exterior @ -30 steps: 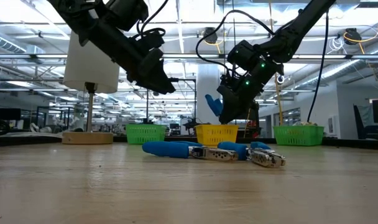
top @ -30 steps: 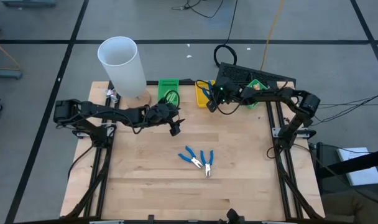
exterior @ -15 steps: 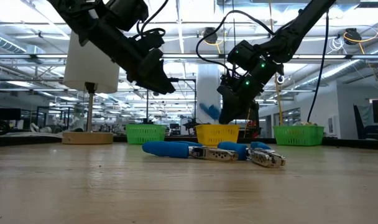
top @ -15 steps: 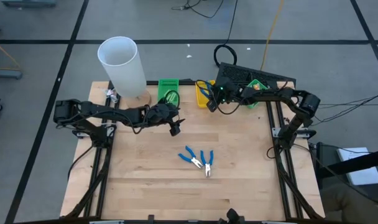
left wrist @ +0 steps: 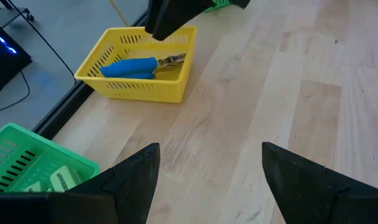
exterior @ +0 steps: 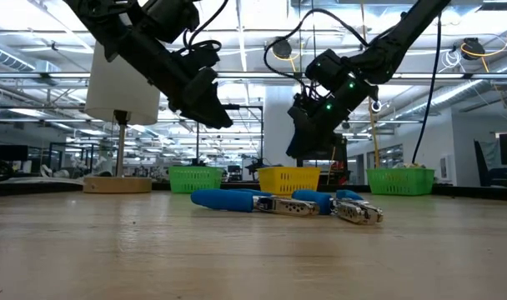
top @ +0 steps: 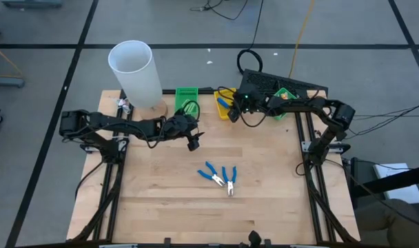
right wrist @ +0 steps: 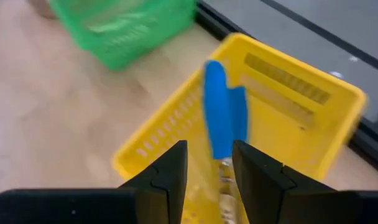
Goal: Pick & Place School Supplies
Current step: Put the blue puncher into the yellow bin
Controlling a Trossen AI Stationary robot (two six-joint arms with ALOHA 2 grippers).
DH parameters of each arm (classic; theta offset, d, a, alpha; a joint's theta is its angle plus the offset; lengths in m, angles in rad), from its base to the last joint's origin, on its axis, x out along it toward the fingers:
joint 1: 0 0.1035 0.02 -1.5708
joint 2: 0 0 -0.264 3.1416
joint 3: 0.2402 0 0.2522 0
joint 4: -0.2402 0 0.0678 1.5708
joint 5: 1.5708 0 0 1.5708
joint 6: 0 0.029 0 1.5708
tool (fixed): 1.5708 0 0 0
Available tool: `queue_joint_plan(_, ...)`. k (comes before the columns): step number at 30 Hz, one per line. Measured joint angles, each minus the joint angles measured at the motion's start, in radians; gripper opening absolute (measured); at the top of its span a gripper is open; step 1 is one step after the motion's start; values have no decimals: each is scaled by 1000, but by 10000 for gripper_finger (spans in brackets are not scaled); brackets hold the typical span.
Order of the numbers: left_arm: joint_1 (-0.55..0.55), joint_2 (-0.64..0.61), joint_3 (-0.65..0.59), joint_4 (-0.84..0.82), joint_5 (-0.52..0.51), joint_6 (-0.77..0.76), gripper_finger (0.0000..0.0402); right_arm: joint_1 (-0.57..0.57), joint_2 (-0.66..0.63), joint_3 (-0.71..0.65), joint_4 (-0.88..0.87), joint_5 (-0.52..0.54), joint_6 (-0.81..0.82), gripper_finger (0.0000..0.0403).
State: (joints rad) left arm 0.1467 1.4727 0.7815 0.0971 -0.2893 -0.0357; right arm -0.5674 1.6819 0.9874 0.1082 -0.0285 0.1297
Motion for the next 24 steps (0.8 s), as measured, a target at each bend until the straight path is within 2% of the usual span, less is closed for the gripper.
queue_joint_plan(2, 0, 0, 0, 0, 0, 0, 285, 0, -7, 0, 21, -57, 8, 116)
queue_joint_plan(6, 0, 0, 0, -3, 1, -33, 285, 22, -25, -1, 62, -257, 10, 116)
queue_joint_plan(10, 0, 0, 0, -6, 1, -52, 285, 90, -44, -1, 90, -454, 11, 115)
queue_joint_plan(12, -3, 0, 0, -5, 2, -52, 285, 141, -46, -1, 103, -510, 10, 115)
queue_joint_plan(17, -5, 0, 0, -5, 43, -52, 285, 299, -52, -1, 107, -524, -16, 115)
queue_joint_plan(24, -6, 0, 0, -11, 240, -52, 285, 498, -52, -1, 133, -522, -6, 115)
